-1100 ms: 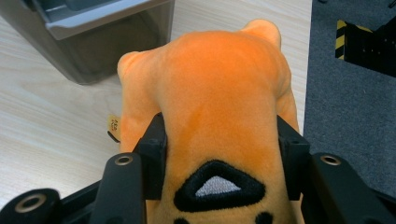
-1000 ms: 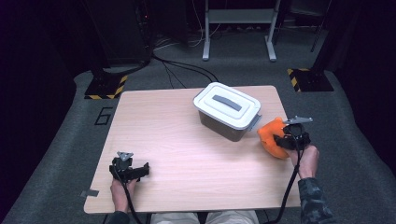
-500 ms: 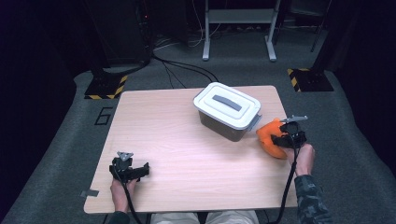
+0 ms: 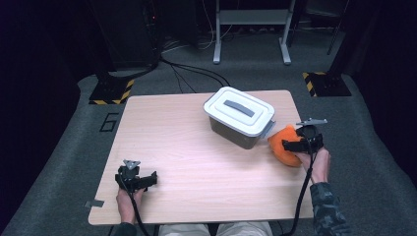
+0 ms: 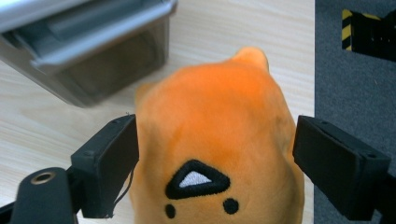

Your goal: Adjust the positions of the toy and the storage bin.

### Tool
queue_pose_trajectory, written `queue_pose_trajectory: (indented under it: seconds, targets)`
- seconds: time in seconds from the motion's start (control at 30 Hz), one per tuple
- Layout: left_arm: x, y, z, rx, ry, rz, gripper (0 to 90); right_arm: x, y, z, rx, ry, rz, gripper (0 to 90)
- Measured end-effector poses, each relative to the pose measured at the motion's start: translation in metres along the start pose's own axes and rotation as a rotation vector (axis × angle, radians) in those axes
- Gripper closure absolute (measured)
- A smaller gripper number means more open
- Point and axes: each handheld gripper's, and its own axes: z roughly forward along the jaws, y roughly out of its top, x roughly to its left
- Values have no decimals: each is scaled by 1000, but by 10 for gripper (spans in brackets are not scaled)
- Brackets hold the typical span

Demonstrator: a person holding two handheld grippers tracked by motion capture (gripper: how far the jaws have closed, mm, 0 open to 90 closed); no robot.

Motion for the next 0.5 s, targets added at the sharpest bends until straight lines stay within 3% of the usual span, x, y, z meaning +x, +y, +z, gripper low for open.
queue_pose_trajectory:
  seconds: [0.23, 0.4, 0.5]
  targets:
    - [0, 0, 0, 0, 0, 0, 14, 8, 11, -13, -41, 39, -15, 97]
    - [0, 0, 0, 0, 0, 0, 14, 17, 25, -19, -74, 97, -22, 67]
    - [0, 0, 0, 0, 0, 0, 15, 20, 32, -18, -90, 156, -11, 64]
